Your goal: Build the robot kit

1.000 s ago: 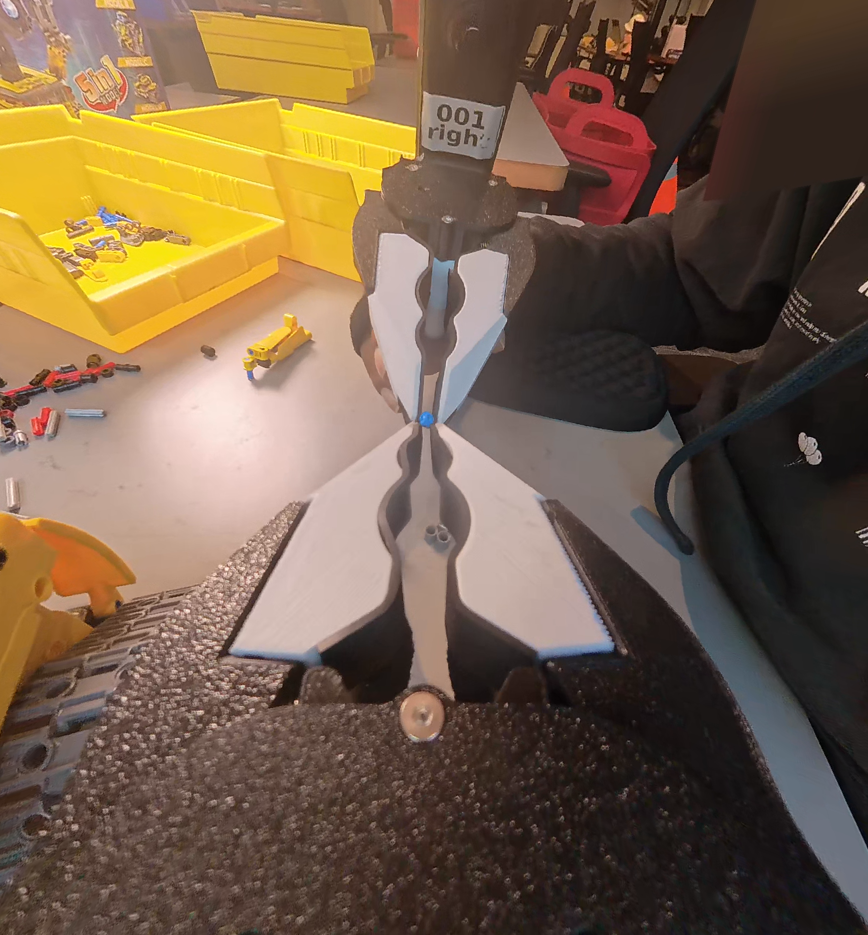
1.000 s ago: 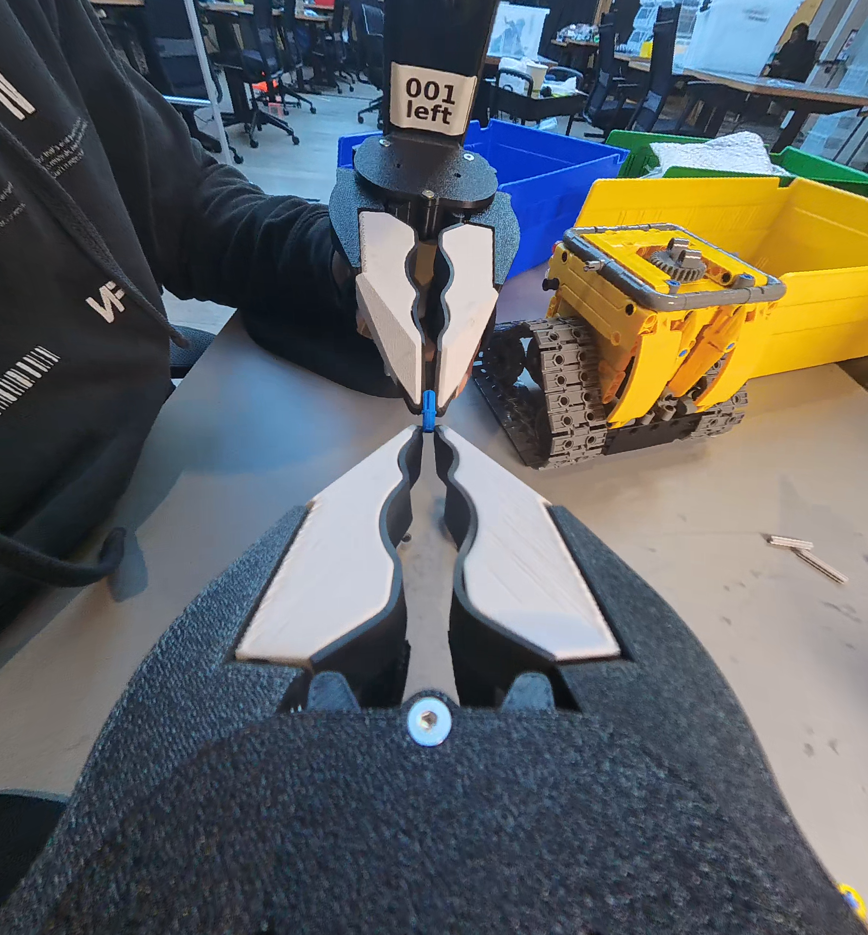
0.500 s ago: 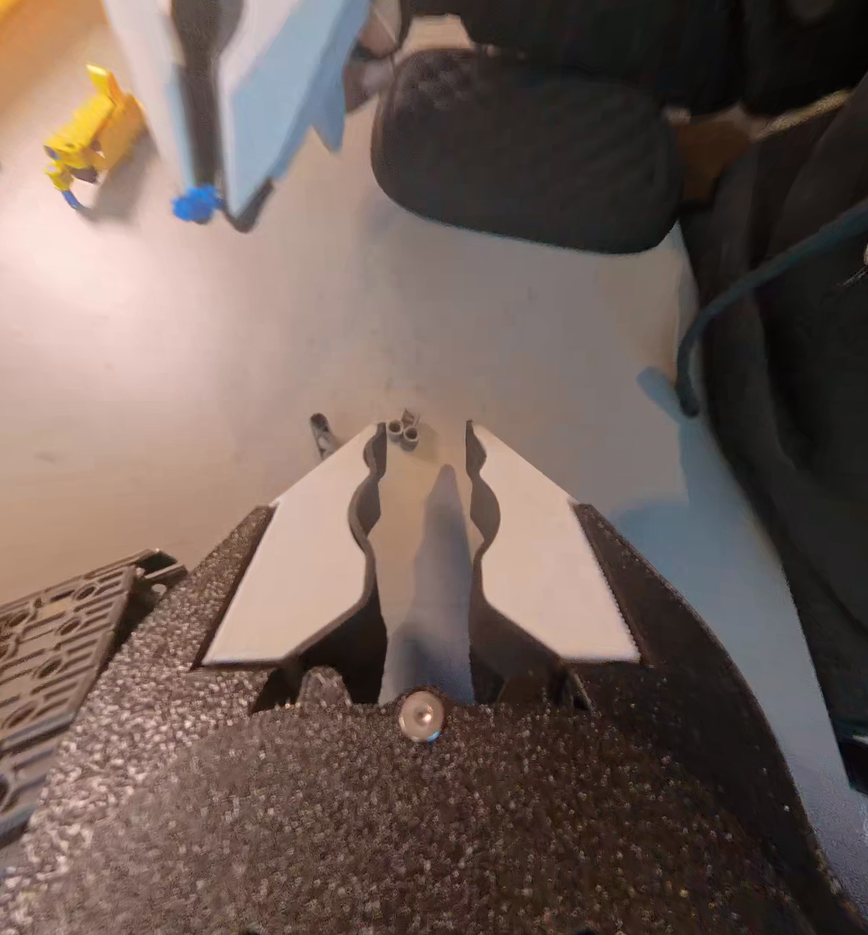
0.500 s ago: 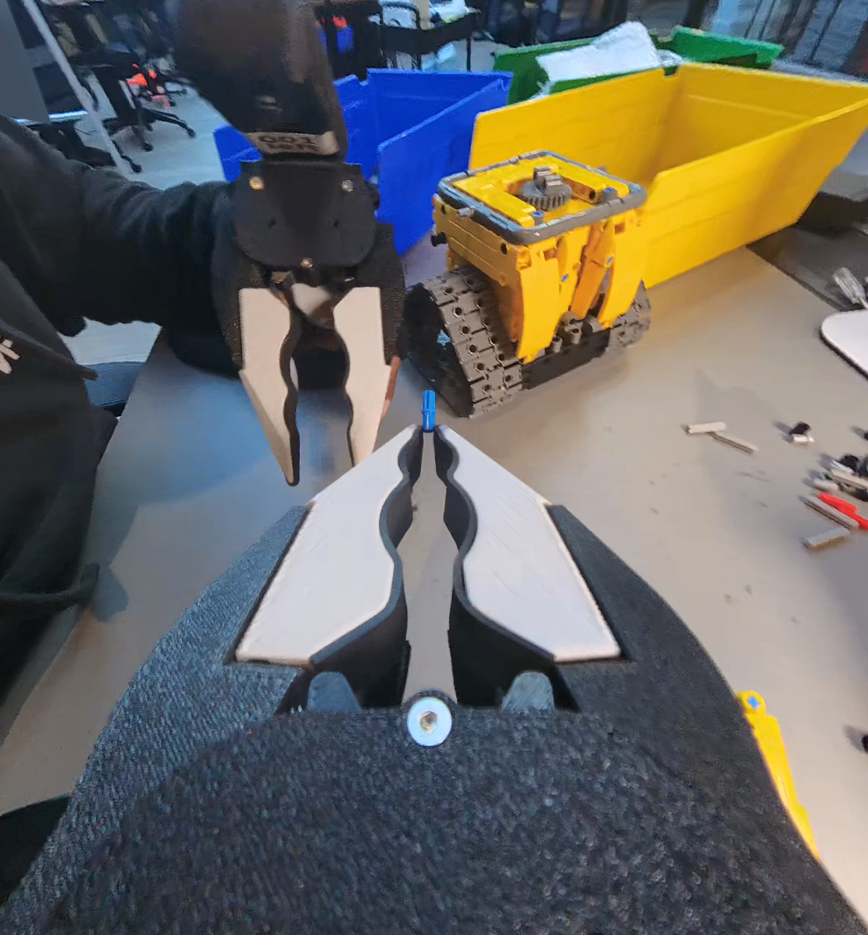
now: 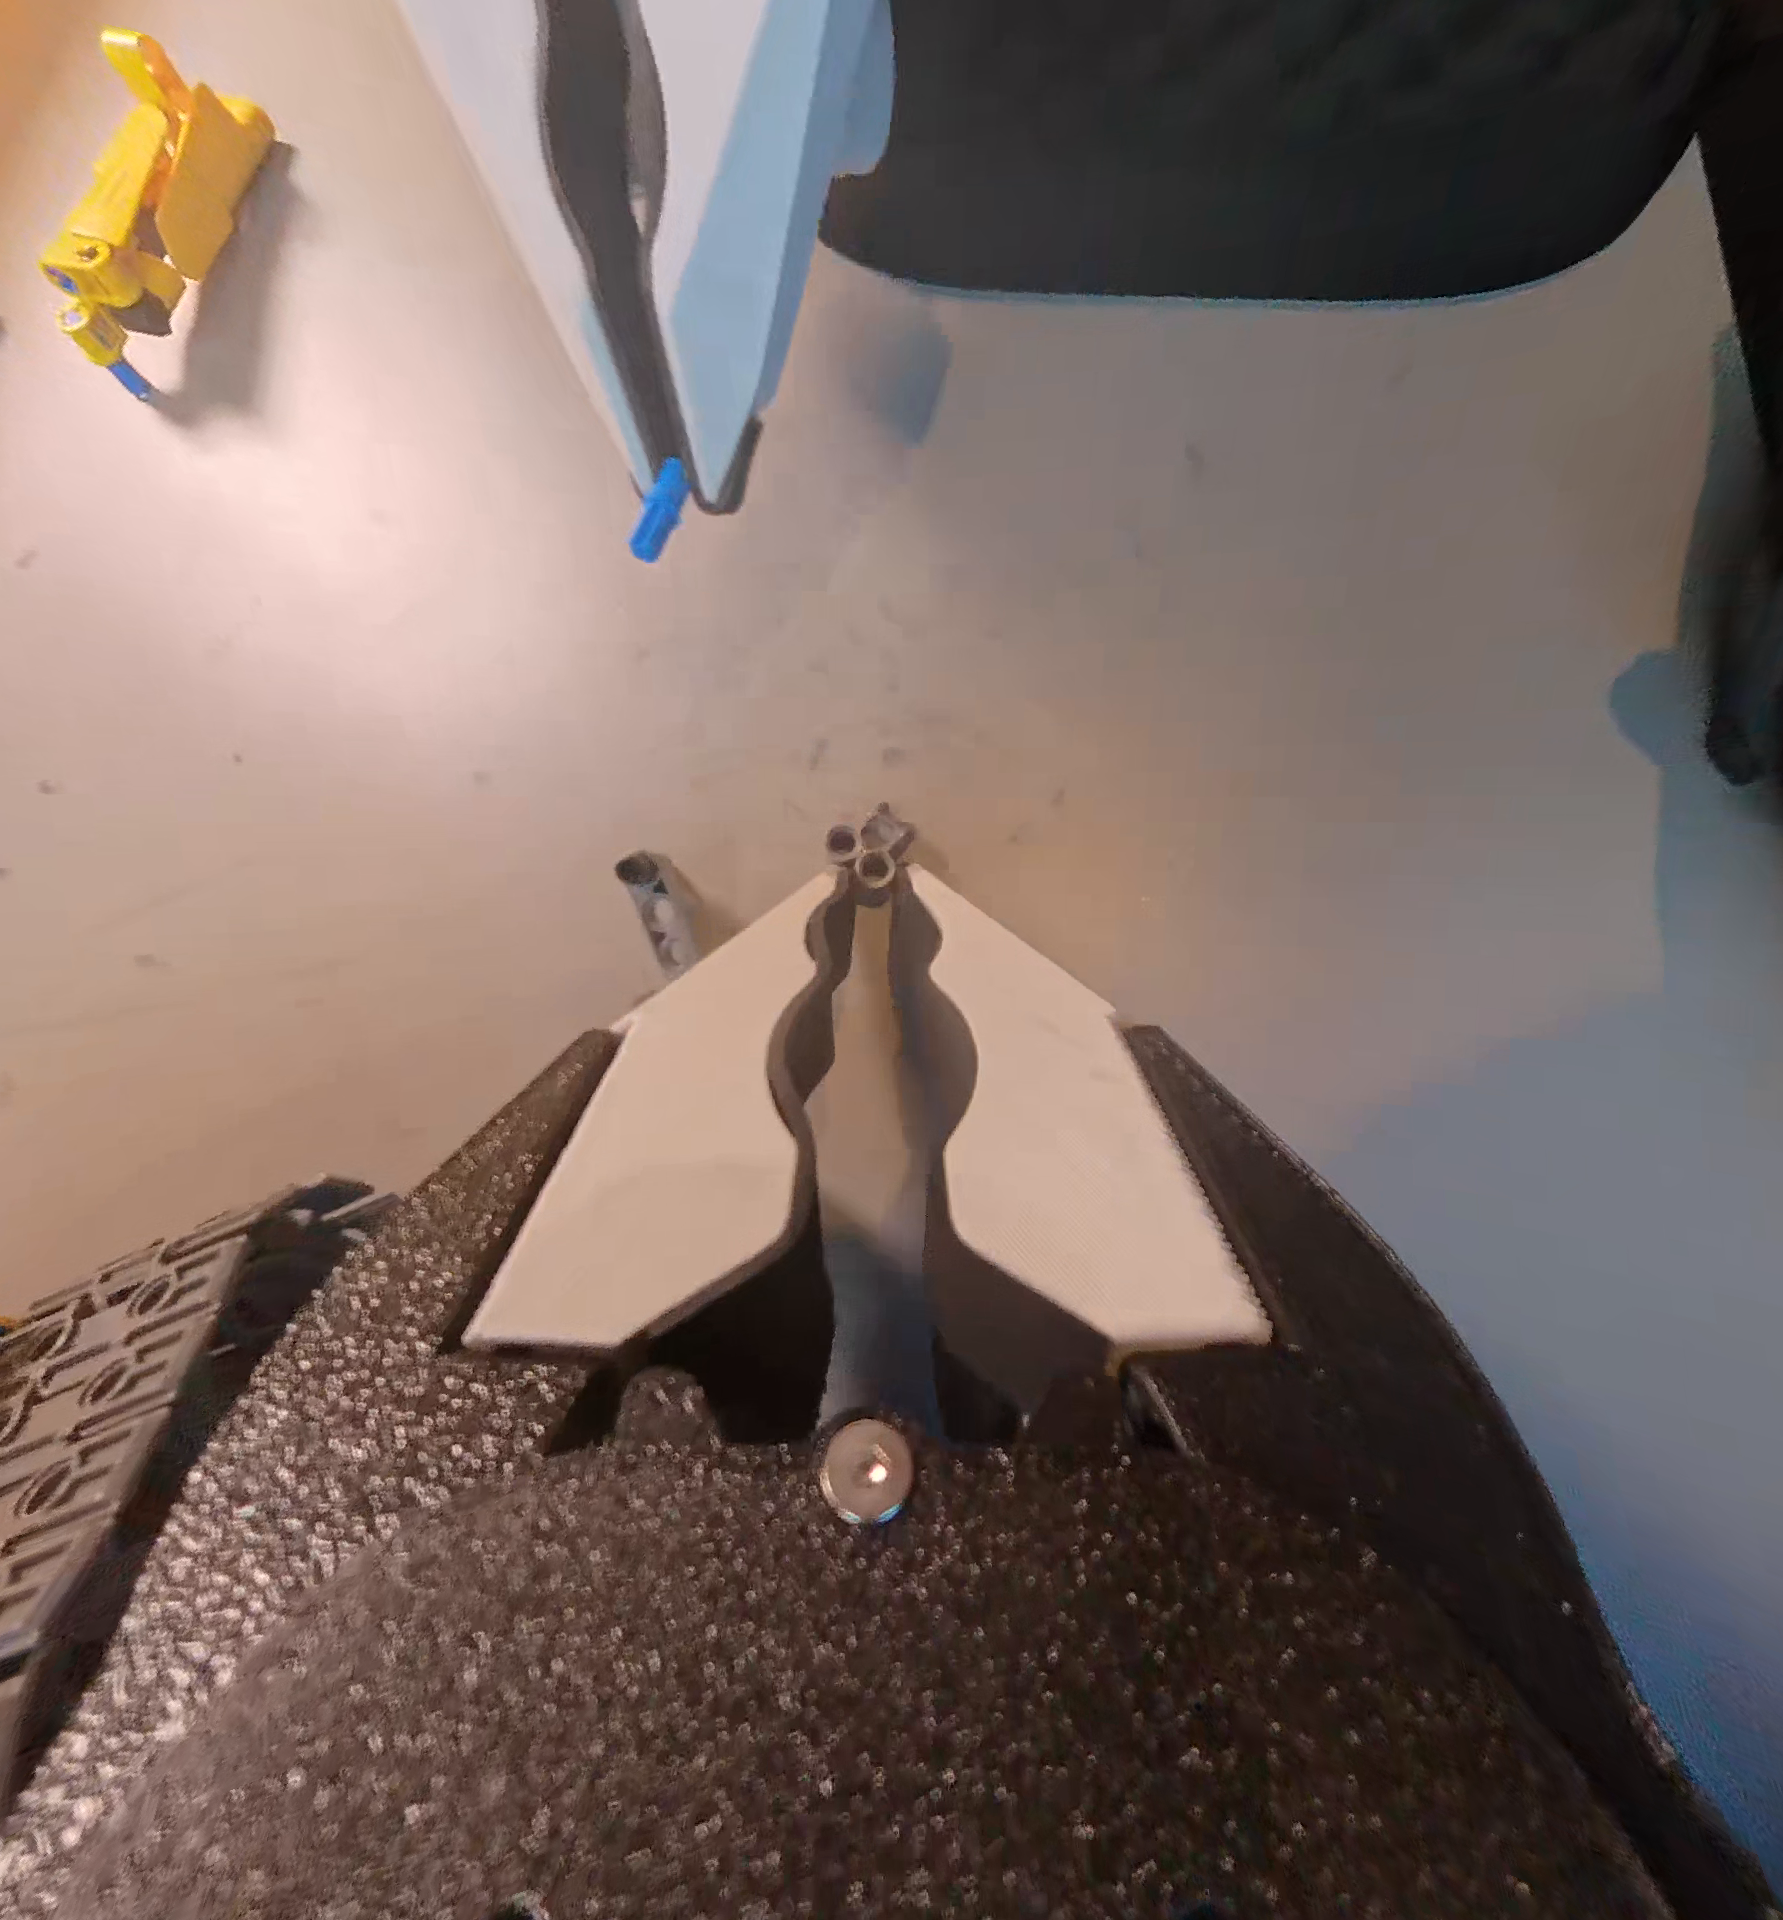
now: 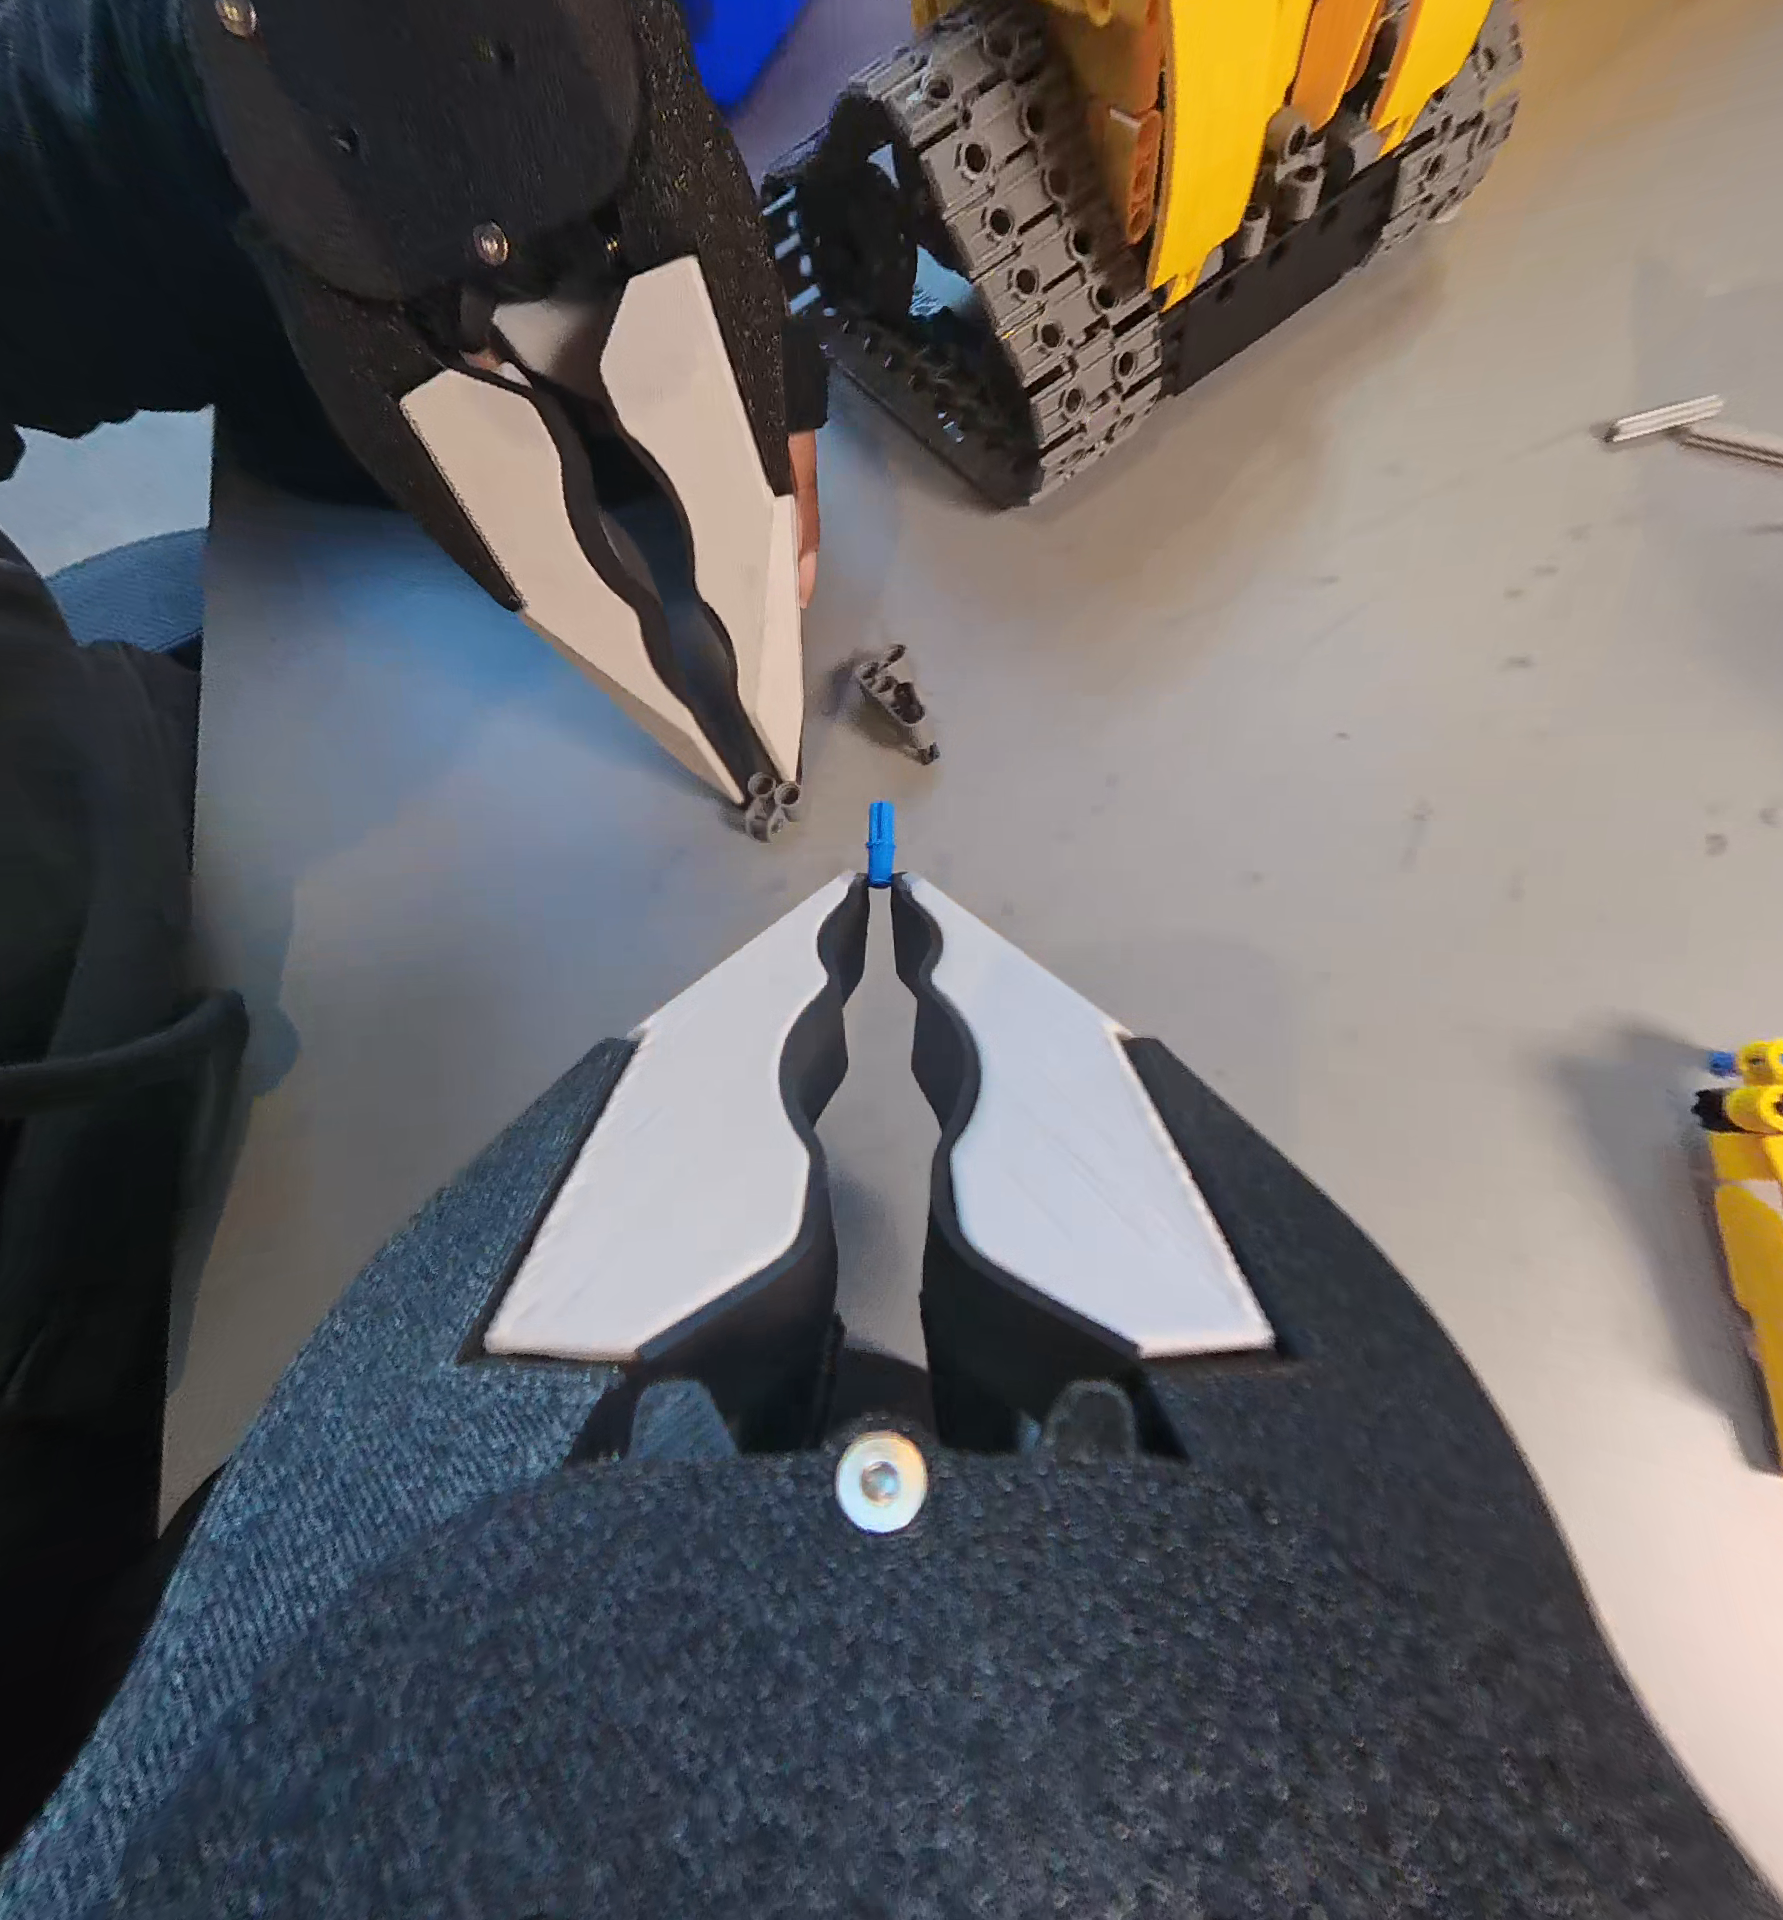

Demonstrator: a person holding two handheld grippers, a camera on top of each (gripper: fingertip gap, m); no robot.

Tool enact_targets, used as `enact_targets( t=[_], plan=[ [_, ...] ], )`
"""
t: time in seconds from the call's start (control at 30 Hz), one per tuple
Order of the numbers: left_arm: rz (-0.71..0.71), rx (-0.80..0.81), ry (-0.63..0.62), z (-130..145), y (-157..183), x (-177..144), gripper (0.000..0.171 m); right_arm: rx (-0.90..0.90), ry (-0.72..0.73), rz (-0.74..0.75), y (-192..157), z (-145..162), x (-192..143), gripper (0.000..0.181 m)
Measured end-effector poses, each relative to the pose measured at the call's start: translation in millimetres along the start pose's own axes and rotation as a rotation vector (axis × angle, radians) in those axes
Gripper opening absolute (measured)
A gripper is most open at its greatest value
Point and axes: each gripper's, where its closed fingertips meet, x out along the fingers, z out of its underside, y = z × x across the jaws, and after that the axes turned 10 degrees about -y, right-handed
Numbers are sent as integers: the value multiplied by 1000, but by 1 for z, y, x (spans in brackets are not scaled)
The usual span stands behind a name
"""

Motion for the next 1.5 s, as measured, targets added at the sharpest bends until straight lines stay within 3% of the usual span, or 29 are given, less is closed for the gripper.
enact_targets(
  t=[0.43,0.6,0.8,1.23,1.5],
  plan=[
    [12,-45,43,3,-4,-13,15,-37,-72,-45,-21,7,13,4],
    [67,83,67,-9,2,-10,25,-52,-134,-101,-38,10,22,4],
    [154,156,-18,-4,7,-1,29,-77,-213,-118,-48,15,30,4],
    [187,65,-16,12,40,-15,24,-6,-270,-76,-54,16,44,4],
    [114,14,12,10,21,-11,26,-18,-306,-35,-50,15,47,4]
  ],
)
